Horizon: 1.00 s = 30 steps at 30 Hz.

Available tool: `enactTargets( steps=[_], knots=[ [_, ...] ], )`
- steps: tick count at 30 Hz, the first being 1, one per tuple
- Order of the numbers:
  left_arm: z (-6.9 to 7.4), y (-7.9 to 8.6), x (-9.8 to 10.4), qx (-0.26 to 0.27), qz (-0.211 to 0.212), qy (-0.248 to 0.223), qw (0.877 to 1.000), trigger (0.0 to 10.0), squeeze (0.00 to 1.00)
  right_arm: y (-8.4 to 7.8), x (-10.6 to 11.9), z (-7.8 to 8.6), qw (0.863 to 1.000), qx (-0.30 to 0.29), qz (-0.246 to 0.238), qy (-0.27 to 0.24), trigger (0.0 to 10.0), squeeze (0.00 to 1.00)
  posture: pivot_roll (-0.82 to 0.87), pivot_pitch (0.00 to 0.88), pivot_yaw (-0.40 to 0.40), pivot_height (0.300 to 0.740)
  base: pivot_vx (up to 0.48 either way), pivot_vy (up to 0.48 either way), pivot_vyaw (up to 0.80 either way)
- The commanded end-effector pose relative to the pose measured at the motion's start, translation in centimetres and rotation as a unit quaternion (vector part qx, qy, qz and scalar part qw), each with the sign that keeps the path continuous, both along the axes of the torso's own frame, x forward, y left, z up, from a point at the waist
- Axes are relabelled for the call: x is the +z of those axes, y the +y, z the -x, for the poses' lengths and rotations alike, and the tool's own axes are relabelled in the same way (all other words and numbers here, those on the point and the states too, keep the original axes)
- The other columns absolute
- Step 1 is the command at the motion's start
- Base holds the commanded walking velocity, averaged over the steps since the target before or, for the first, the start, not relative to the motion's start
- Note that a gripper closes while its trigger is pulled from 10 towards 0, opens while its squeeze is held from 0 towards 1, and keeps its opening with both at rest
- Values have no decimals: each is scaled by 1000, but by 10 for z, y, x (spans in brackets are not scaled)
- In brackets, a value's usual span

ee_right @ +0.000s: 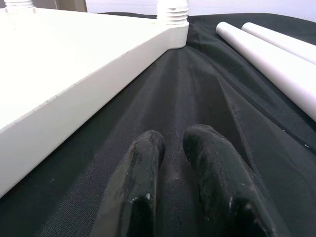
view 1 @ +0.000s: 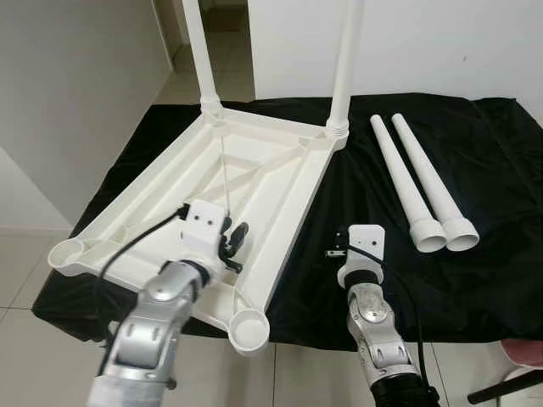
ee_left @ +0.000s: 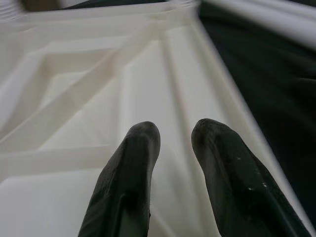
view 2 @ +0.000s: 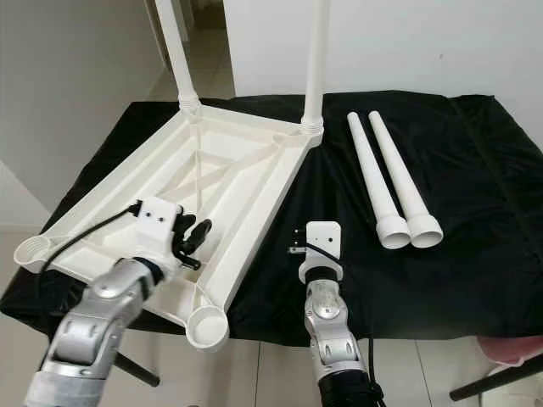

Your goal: Building children table

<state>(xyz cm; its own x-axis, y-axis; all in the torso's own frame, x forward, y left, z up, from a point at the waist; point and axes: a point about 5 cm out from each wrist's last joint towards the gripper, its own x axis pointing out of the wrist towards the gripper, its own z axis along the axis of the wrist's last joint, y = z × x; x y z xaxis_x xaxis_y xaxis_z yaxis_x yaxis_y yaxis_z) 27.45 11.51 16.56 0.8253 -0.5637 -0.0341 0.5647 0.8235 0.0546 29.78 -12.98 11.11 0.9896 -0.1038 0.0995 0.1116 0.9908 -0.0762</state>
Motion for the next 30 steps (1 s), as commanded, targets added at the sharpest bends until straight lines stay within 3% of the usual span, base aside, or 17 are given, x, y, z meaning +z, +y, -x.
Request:
enactTargets(
  steps=[1, 3, 4, 7, 10, 11, 15, 17, 18, 20, 27, 30],
  knots=[
    [9, 4, 1, -66, 9, -3, 998, 10000, 0, 2, -3, 2, 1000, 7, 3, 7, 10000, 0, -27, 52, 84, 740, 0, 0, 0],
    [11, 6, 1, -79, 10, -3, 997, 10000, 0, 2, -3, 2, 1000, 7, 4, 7, 10000, 0, -27, 52, 84, 740, 0, 0, 0],
    [15, 11, 1, -108, 5, -1, 994, 10000, 1000, 0, -4, 2, 1000, 6, 6, 9, 10000, 0, -28, 53, 82, 740, 0, 0, 0],
    [22, 17, -1, -152, -3, 8, 988, 10000, 1000, -3, -5, 3, 1000, 5, 9, 10, 10000, 0, -20, 54, 81, 740, 0, 0, 0],
    [26, 31, -8, -186, -47, 24, 981, 10000, 1000, -6, -7, 6, 1000, 9, 17, 14, 10000, 0, -19, 59, 77, 740, 0, 0, 0],
    [28, 35, -10, -202, -59, 32, 977, 10000, 0, -8, -8, 6, 1000, 7, 18, 15, 10000, 0, -20, 60, 71, 740, 0, 0, 0],
    [33, 46, -17, -241, -87, 57, 965, 10000, 0, -10, -7, 6, 1000, 9, 23, 14, 10000, 0, -20, 60, 74, 740, 0, 0, 0],
    [33, 46, -17, -241, -87, 57, 965, 10000, 0, -10, -7, 6, 1000, 9, 23, 14, 10000, 0, -20, 60, 74, 740, 0, 0, 0],
    [33, 55, -24, -258, -109, 78, 957, 10000, 0, -13, -8, 7, 999, 11, 30, 16, 10000, 0, -20, 56, 72, 740, 0, 0, 0],
    [33, 55, -24, -258, -109, 78, 957, 10000, 0, -13, -8, 7, 999, 11, 30, 16, 10000, 0, -20, 56, 72, 740, 0, 0, 0],
    [30, 75, -42, -290, -160, 126, 935, 10000, 0, -16, -10, 9, 999, 19, 43, 18, 10000, 0, -24, 48, 66, 740, 0, 0, 0],
    [28, 77, -44, -292, -167, 129, 933, 10000, 0, -17, -10, 9, 999, 20, 43, 18, 10000, 0, -24, 47, 67, 740, 0, 0, 0]
  ],
)
